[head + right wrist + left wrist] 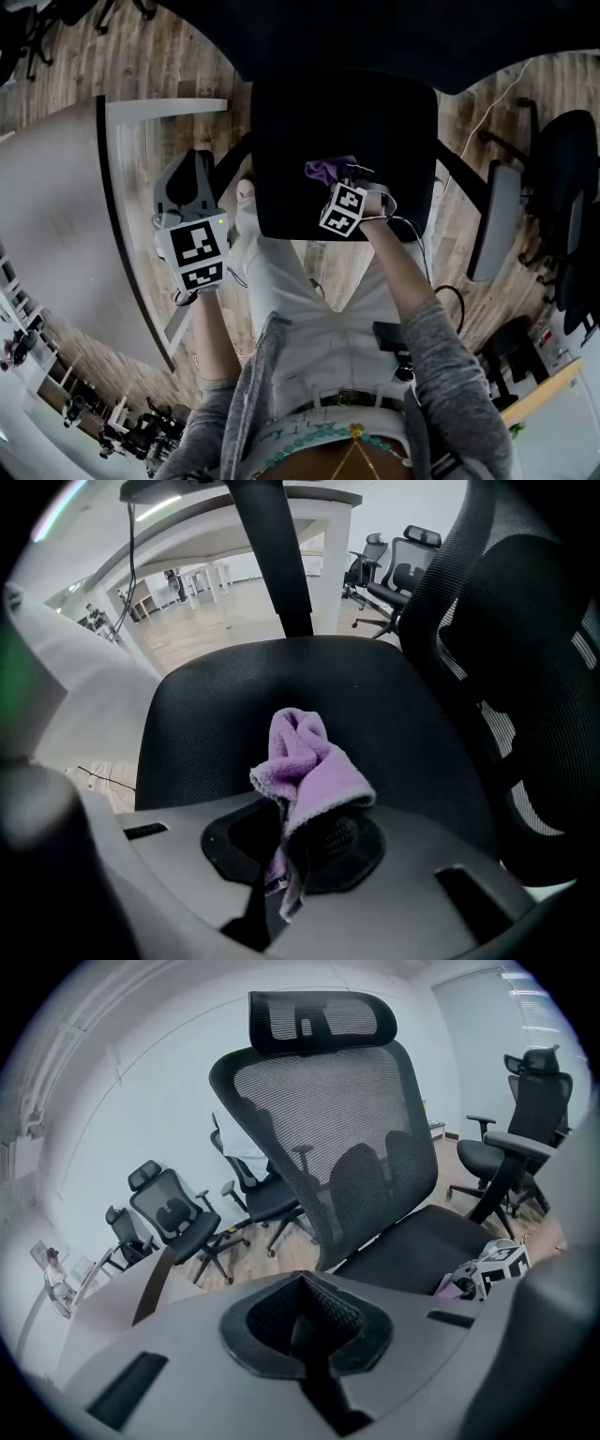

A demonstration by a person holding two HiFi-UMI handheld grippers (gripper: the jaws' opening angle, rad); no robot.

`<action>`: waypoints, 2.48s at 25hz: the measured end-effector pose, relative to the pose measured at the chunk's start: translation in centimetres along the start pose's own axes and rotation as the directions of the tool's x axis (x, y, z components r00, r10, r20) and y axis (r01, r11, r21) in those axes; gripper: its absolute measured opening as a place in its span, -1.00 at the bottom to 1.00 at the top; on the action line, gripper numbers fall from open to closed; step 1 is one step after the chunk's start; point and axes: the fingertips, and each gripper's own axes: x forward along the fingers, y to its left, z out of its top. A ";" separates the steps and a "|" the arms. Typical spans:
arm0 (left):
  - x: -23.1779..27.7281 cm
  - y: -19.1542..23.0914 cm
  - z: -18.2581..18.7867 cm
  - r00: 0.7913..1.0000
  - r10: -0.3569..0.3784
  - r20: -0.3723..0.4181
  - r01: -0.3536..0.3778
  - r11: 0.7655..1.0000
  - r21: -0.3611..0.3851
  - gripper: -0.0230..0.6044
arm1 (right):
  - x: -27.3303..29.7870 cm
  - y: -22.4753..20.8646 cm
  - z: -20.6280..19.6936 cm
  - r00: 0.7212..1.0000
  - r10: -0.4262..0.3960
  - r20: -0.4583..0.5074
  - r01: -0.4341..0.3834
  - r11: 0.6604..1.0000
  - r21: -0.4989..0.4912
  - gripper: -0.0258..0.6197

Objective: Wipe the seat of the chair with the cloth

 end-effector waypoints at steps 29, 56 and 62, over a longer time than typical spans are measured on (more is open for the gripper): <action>0.1 0.1 0.1 1.000 0.012 -0.005 -0.012 1.000 0.015 -0.92 | -2.4 -1.9 -7.9 0.994 -0.051 -0.098 0.054 0.998 0.029 -0.77; 0.1 -0.2 0.2 1.000 0.020 -0.013 -0.020 0.999 0.034 -0.92 | -7.4 -3.5 -18.5 0.983 -0.099 -0.156 0.125 0.979 0.163 -0.77; 0.2 -0.2 0.2 1.000 -0.001 -0.001 0.001 1.000 0.008 -0.92 | -8.4 -3.9 -20.2 0.979 -0.098 -0.181 0.134 0.971 0.200 -0.77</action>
